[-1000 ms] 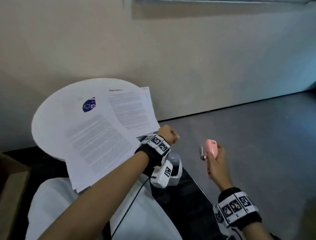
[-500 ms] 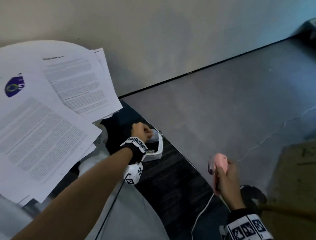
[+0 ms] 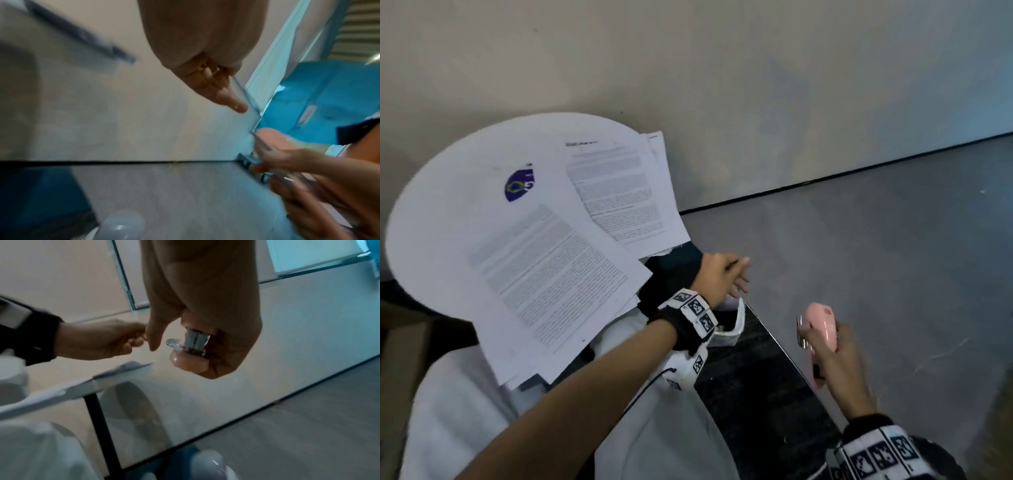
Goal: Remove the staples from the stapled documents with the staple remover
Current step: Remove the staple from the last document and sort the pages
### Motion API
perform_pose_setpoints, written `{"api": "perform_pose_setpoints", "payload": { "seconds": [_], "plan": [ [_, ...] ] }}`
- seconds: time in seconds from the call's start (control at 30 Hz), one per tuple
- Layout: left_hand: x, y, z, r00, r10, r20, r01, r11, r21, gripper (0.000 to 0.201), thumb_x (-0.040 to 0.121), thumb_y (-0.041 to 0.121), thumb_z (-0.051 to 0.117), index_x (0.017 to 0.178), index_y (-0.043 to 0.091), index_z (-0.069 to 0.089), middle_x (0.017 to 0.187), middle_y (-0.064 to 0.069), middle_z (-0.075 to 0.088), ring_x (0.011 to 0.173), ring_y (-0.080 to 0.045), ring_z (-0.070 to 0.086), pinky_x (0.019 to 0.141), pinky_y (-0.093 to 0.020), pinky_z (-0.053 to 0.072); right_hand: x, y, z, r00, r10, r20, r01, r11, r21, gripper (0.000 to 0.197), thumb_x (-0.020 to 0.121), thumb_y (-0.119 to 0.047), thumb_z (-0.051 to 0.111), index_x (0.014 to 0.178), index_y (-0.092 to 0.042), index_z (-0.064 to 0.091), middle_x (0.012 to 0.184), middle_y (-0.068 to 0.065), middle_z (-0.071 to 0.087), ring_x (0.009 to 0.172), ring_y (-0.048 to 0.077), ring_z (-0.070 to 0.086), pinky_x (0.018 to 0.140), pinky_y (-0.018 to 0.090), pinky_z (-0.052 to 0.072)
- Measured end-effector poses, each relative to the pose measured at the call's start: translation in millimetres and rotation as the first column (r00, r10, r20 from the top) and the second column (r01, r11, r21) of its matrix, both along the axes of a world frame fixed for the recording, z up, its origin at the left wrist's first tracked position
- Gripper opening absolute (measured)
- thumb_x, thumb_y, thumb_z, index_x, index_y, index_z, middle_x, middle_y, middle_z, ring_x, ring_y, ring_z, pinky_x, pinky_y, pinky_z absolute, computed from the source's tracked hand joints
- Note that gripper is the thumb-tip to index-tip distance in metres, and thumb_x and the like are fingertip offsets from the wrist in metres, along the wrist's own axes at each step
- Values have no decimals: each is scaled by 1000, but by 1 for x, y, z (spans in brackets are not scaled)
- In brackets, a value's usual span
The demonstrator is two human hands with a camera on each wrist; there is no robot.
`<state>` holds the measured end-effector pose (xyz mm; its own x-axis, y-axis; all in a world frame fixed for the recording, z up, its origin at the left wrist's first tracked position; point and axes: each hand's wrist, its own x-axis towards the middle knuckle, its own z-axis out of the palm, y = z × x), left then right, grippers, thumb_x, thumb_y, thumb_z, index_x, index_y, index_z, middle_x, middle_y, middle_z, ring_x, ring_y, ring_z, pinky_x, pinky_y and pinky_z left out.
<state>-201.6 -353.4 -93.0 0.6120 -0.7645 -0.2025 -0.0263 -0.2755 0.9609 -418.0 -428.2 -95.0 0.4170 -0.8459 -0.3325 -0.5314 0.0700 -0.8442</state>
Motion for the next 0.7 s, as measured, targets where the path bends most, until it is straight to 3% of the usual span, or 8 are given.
{"api": "perform_pose_setpoints", "payload": {
  "seconds": [0.07, 0.13, 0.27, 0.33, 0.37, 0.47, 0.57, 0.7],
  "plan": [
    [-6, 20, 41, 998, -17, 62, 23, 994, -103, 27, 98, 21, 48, 92, -1, 63, 70, -14, 64, 46, -12, 62, 41, -19, 48, 33, 5, 11, 998, 62, 15, -62, 998, -6, 43, 62, -35, 87, 81, -13, 56, 63, 3, 56, 51, 20, 49, 50, 29, 44],
    [-5, 49, 76, 969, 95, 229, -42, 973, -227, 26, 98, 21, 50, 87, 4, 65, 63, -9, 63, 45, -13, 59, 44, -17, 45, 74, 15, 25, 991, 126, 43, -125, 992, -35, 40, 57, -23, 90, 73, -15, 54, 59, 3, 56, 50, 20, 50, 53, 33, 47],
    [36, 140, 104, 726, 520, 451, -405, 852, -330, 12, 93, 15, 56, 85, 12, 64, 67, 3, 61, 61, -1, 54, 57, -14, 39, 165, 54, 61, 945, 296, 136, -283, 953, -106, 31, 66, -8, 83, 87, -4, 61, 72, 9, 64, 61, 21, 59, 54, 29, 53],
    [70, 192, 94, 629, 579, 519, -594, 789, -159, 9, 90, 17, 59, 99, 16, 61, 89, -1, 62, 87, -15, 56, 72, -25, 41, 209, 81, 77, 898, 398, 190, -381, 917, -117, 25, 69, -2, 80, 83, -6, 59, 68, 2, 60, 59, 16, 56, 49, 24, 48],
    [86, 216, 86, 637, 551, 540, -665, 746, 23, 23, 89, 19, 61, 111, 14, 57, 105, -6, 59, 103, -23, 51, 83, -32, 41, 230, 94, 81, 873, 452, 182, -433, 891, -135, 24, 70, -4, 80, 82, -7, 59, 69, 1, 60, 60, 16, 56, 51, 25, 48],
    [114, 272, 67, 665, 561, 493, -746, 475, 466, 67, 80, 33, 70, 131, 2, 39, 134, -17, 34, 126, -36, 29, 105, -44, 32, 283, 127, 81, 827, 559, 57, -544, 823, -165, 26, 71, -9, 80, 86, -9, 59, 79, 4, 62, 69, 21, 61, 57, 29, 51],
    [127, 293, 58, 583, 659, 475, -797, 351, 492, 83, 71, 40, 78, 127, -6, 36, 134, -21, 29, 125, -38, 28, 99, -49, 35, 315, 151, 67, 809, 583, -78, -587, 791, -171, 31, 70, -9, 80, 94, 0, 63, 91, 12, 66, 80, 27, 65, 61, 32, 56],
    [131, 291, 46, 521, 703, 485, -839, 318, 441, 76, 74, 35, 77, 126, -4, 39, 133, -20, 29, 122, -37, 30, 93, -49, 39, 330, 168, 50, 810, 552, -198, -586, 752, -302, 36, 72, -15, 79, 99, 4, 63, 99, 17, 64, 90, 32, 64, 74, 41, 57]
  ]
}}
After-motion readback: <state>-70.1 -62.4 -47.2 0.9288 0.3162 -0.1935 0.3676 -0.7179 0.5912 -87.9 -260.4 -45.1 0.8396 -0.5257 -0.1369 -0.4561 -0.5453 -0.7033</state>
